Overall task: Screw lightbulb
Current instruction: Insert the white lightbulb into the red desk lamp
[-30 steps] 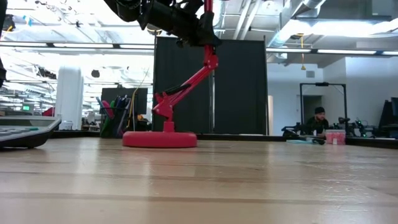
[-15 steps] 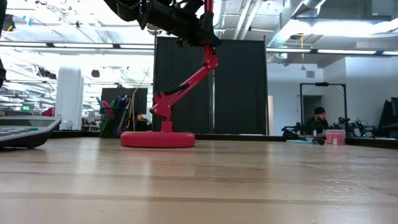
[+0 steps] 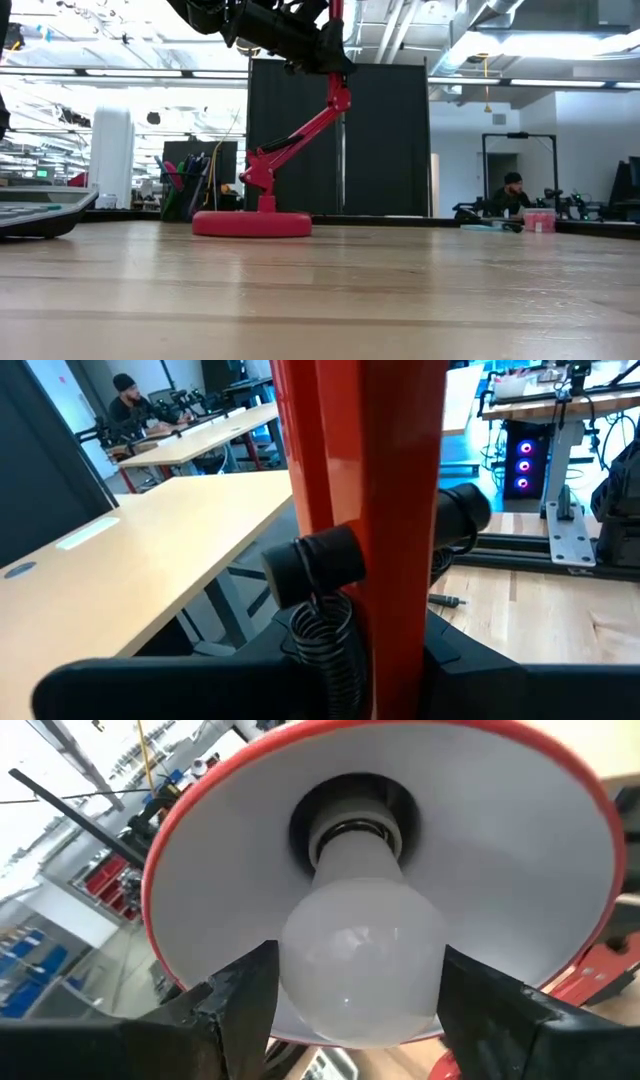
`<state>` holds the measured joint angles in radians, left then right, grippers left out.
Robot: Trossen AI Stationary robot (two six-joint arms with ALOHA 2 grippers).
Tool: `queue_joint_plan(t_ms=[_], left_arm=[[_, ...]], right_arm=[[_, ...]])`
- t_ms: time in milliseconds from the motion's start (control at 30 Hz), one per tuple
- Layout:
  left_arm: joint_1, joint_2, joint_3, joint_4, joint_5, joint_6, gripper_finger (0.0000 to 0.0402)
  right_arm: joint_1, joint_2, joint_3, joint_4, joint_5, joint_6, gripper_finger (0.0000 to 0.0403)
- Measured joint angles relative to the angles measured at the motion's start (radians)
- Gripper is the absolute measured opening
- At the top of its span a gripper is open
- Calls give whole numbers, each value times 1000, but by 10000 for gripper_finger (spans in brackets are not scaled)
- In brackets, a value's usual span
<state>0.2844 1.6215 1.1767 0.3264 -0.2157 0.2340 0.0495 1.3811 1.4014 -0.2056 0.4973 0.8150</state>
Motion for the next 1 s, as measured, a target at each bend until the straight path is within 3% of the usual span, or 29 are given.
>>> queue_joint_plan(t_ms=[300,800,1000], left_arm=[[-1,0,-1,-2,0,1,59],[-3,1,0,-7,-6,0,59],[-3,1,0,-7,-6,-2,59]], right_arm=[[-11,-2,0,-5,-25,26,254],[-12,-20,0,-62,14,-345,256],[-12,-19,0,-67,27,-415,256]])
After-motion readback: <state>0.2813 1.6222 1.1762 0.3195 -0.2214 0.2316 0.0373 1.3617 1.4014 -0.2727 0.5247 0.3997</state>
